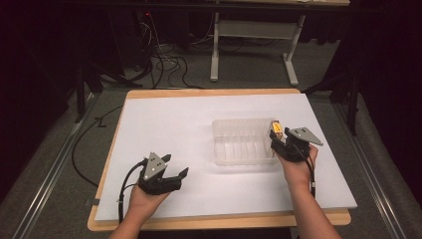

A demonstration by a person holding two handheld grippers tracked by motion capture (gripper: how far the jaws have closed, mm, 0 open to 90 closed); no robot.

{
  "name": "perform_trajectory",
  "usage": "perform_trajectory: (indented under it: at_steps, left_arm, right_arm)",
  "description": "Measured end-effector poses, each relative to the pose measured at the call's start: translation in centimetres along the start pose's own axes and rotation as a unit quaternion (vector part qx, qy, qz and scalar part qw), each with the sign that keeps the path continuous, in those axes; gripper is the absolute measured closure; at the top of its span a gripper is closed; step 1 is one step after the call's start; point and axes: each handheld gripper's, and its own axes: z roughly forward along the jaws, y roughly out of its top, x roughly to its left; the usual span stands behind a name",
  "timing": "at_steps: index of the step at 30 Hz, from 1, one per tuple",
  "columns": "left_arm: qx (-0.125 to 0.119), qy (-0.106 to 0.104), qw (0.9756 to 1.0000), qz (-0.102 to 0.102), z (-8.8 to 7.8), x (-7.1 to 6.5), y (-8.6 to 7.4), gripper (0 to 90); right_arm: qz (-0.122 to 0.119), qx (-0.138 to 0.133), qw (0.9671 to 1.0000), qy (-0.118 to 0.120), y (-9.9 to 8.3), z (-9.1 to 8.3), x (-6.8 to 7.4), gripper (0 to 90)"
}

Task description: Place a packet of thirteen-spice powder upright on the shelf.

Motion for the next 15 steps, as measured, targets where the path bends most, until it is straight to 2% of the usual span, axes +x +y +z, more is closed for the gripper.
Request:
perform_trajectory:
  at_steps: [4, 10, 15]
  left_arm:
    - [0.000, 0.000, 1.0000, 0.000, 0.0, 0.0, 0.0, 26.2]
    - [0.001, -0.001, 1.0000, -0.003, 0.0, 0.1, 0.0, 26.1]
    - [0.001, -0.006, 1.0000, -0.005, -0.1, 0.1, 0.0, 26.2]
  right_arm:
    - [-0.002, 0.002, 0.9999, 0.014, 0.2, -0.1, -0.1, 30.0]
    - [-0.008, 0.001, 0.9997, 0.024, 0.7, -0.9, -0.1, 17.3]
    - [-0.014, 0.001, 0.9990, 0.042, 1.2, -2.4, 0.2, 15.1]
